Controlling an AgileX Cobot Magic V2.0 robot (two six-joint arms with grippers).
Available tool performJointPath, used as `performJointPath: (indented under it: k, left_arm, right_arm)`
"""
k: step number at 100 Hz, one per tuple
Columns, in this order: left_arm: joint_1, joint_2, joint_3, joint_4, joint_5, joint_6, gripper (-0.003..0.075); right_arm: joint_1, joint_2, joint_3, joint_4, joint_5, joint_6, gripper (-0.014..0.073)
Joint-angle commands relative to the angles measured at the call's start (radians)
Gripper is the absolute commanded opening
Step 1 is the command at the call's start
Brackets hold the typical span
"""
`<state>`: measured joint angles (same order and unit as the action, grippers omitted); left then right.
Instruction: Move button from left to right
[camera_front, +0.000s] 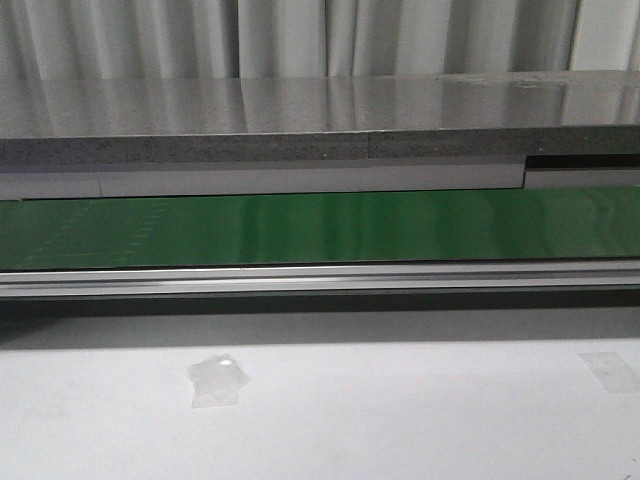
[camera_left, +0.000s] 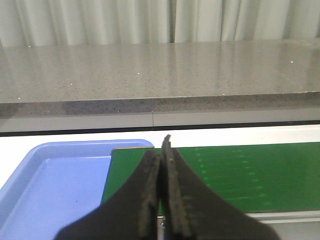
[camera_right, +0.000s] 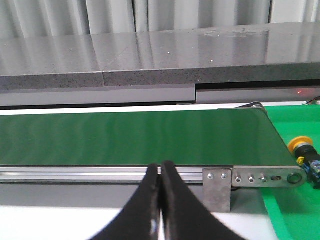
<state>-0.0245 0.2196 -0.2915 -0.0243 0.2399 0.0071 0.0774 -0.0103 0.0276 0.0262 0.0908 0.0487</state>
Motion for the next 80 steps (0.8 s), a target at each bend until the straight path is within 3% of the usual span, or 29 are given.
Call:
performJointPath:
  k: [1, 44, 80]
  left_arm:
    - [-0.007, -0.019, 0.009, 0.071, -0.121, -0.101, -0.0020]
    - [-0.007, -0.260, 0.213, 0.110, -0.151, -0.101, -0.0020]
    - [-0.007, -0.258, 0.302, 0.120, -0.255, -0.119, -0.0020]
  right_arm:
    - [0.000, -0.020, -0.015, -0.006, -0.085, -0.002, -0.0068]
    - [0.000, -0.020, -0.015, -0.006, -0.085, -0.002, -0.0068]
    - [0.000, -0.020, -0.015, -0.006, -0.085, -0.002, -0.0068]
